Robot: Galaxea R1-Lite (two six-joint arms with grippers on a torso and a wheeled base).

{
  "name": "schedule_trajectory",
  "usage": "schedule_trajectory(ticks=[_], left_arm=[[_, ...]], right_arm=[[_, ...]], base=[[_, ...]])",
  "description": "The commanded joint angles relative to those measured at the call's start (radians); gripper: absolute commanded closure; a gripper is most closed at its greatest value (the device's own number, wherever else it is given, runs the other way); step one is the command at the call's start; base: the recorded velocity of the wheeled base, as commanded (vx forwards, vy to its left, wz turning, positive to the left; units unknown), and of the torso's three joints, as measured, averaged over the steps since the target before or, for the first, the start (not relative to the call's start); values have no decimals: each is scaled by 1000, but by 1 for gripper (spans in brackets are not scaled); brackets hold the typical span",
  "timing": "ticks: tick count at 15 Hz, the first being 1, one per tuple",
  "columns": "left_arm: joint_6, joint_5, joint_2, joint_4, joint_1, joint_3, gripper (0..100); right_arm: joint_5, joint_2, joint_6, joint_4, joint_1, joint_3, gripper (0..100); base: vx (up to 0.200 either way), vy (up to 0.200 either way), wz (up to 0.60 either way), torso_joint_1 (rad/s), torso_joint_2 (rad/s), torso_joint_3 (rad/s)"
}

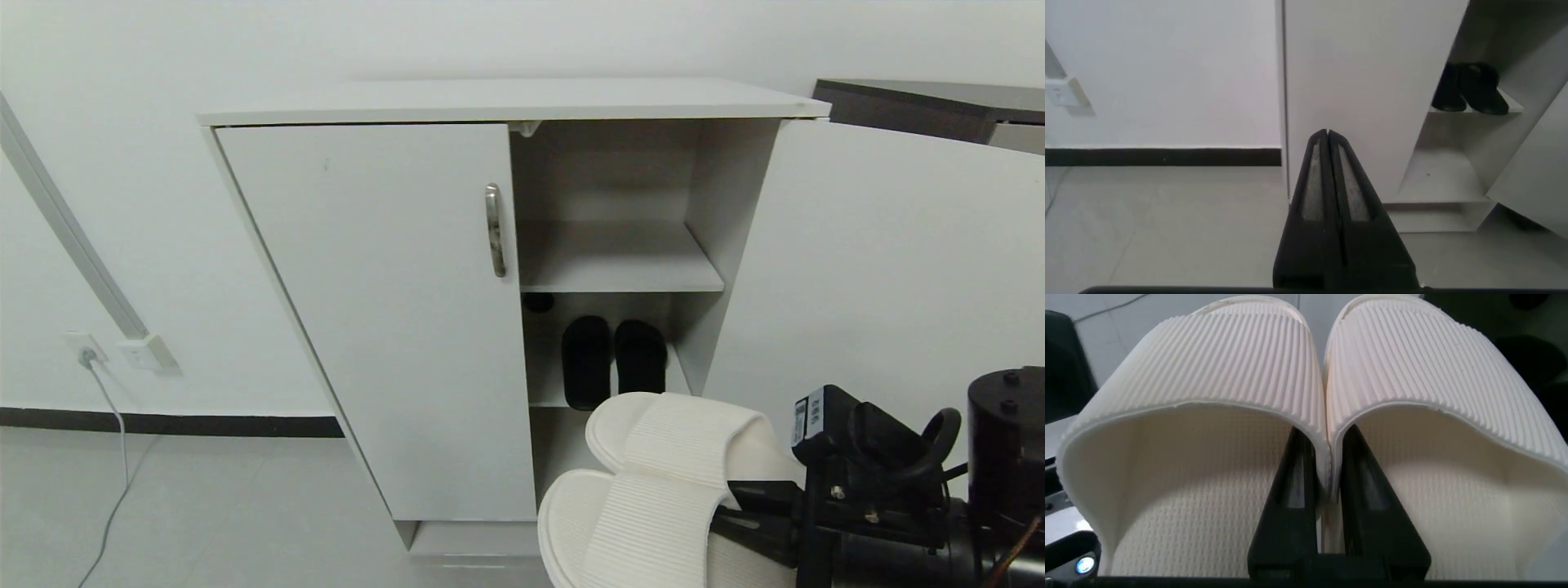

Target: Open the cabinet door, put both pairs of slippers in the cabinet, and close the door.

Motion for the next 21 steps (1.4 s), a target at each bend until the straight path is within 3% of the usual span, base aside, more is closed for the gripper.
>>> schedule_trajectory(ticks=[1, 2, 4, 6, 8, 11, 14, 17, 21], left_arm=[[0, -1, 1, -1, -1, 0, 100], [0, -1, 1, -1, -1, 0, 100], [0, -1, 1, -1, -1, 0, 100], [0, -2, 1, -1, -1, 0, 100], [2, -1, 1, -1, -1, 0, 100], [2, -4, 1, -1, -1, 0, 100], [3, -4, 1, -1, -1, 0, 100], [2, -4, 1, -1, -1, 0, 100], [3, -2, 1, -1, -1, 0, 100]], right_arm=[[-6, 41, 22, -1, 4, -3, 100], [-20, 48, 42, -1, 13, -6, 100], [-307, 127, 272, -4, 168, -80, 100], [-577, 255, 419, -7, 284, -201, 100], [-747, 385, 496, 16, 313, -350, 100], [-945, 497, 568, 153, 281, -569, 100], [-1022, 517, 537, 206, 257, -690, 100], [-1029, 545, 435, 217, 183, -805, 100], [-1025, 575, 410, 261, 149, -900, 100]], base=[[0, 0, 0, 0, 0, 0], [0, 0, 0, 0, 0, 0], [0, 0, 0, 0, 0, 0], [0, 0, 0, 0, 0, 0], [0, 0, 0, 0, 0, 0], [0, 0, 0, 0, 0, 0], [0, 0, 0, 0, 0, 0], [0, 0, 0, 0, 0, 0], [0, 0, 0, 0, 0, 0]])
